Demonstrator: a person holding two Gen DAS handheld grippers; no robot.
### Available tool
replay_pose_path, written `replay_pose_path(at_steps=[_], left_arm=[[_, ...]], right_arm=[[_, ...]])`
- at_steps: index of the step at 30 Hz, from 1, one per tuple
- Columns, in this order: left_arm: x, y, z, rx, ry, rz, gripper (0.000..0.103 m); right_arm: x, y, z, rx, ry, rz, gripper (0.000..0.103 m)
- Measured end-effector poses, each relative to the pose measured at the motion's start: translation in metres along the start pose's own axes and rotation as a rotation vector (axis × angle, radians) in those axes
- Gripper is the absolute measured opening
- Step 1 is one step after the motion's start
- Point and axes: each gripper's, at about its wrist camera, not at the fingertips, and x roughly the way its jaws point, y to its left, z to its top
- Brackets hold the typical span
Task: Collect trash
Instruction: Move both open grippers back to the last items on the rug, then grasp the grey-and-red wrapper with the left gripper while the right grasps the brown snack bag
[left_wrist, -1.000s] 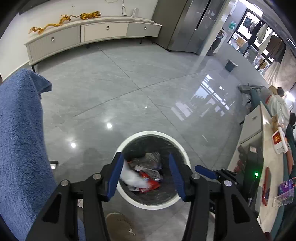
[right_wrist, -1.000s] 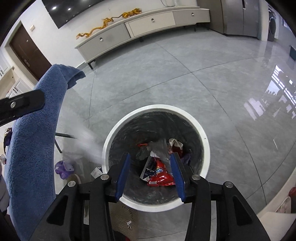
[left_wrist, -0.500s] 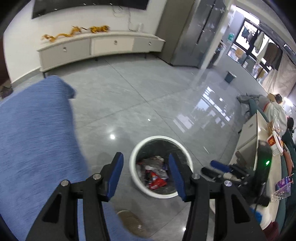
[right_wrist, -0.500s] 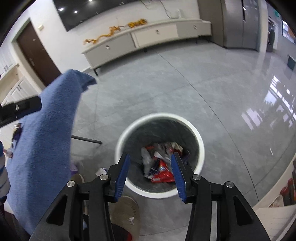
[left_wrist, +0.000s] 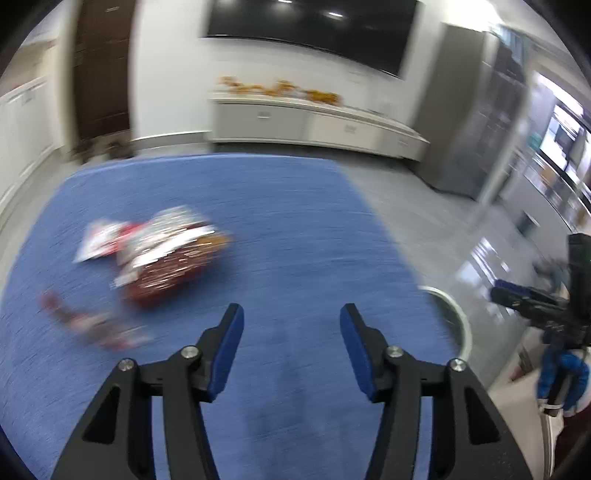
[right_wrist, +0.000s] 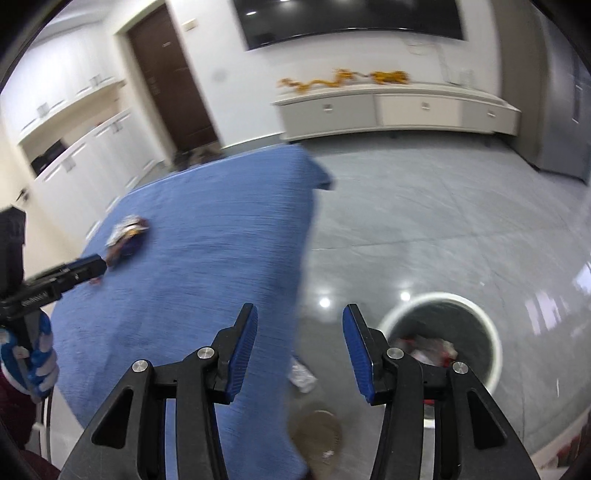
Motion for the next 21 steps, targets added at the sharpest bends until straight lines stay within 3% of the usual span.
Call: replay_pose_path(at_steps=[5,9,14,21], left_arm=[[-0.012,0.107,-0.019,-0.178,-0.011,0.098,0.058],[-0.013,0.158,-0.026,-0.273,-0.029,0.154,0.058],[-0.006,0.185,-0.022,-0.311,-0.041,0.135,0.058],[0.016,0.189,-0.013,-0.326,-0.020,0.069,0.057]], right_arm=[[0.036,0.077,0.026,-0.081,0.040,0.111,0.049],[0.071,0.129,0.042,-0.077,0.084,0.227,0.050],[0.118,0.188,0.061,-0.095,0.138,0.325,0.050],[0.187,0.222,0.076,-0.001,0.219,0.424,0.050]])
